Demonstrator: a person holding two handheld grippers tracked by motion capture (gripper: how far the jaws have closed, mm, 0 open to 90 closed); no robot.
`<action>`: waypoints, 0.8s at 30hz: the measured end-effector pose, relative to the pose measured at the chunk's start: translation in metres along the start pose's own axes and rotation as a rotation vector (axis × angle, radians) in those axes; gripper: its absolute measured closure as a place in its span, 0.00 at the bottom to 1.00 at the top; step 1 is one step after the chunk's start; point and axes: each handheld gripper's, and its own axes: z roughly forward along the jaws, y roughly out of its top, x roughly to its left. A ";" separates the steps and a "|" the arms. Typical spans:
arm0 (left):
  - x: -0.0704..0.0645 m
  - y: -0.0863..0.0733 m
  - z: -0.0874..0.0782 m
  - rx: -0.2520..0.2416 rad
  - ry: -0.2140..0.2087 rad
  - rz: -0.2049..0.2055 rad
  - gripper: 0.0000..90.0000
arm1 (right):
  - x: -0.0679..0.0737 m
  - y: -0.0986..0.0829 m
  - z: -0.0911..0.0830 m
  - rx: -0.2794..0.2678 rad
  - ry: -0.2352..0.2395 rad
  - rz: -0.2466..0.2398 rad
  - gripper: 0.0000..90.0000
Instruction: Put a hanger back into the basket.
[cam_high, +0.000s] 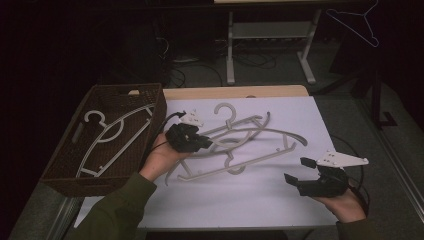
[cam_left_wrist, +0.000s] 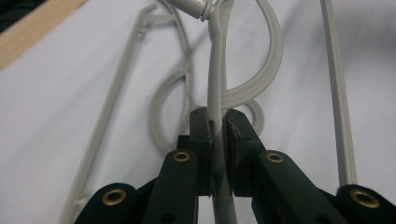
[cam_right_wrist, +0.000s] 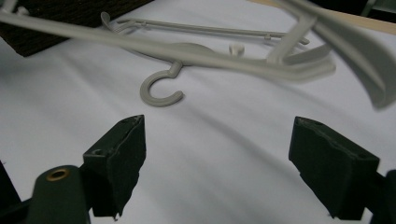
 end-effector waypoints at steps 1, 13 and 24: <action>0.002 0.001 -0.004 -0.007 0.006 -0.007 0.91 | -0.001 0.000 0.001 -0.001 0.000 -0.003 0.20; 0.027 0.006 -0.054 -0.026 0.095 -0.041 0.91 | -0.007 -0.004 0.023 -0.006 -0.020 0.025 0.17; 0.061 -0.013 -0.107 -0.065 0.196 -0.104 0.91 | -0.010 0.000 0.033 -0.016 -0.046 0.032 0.07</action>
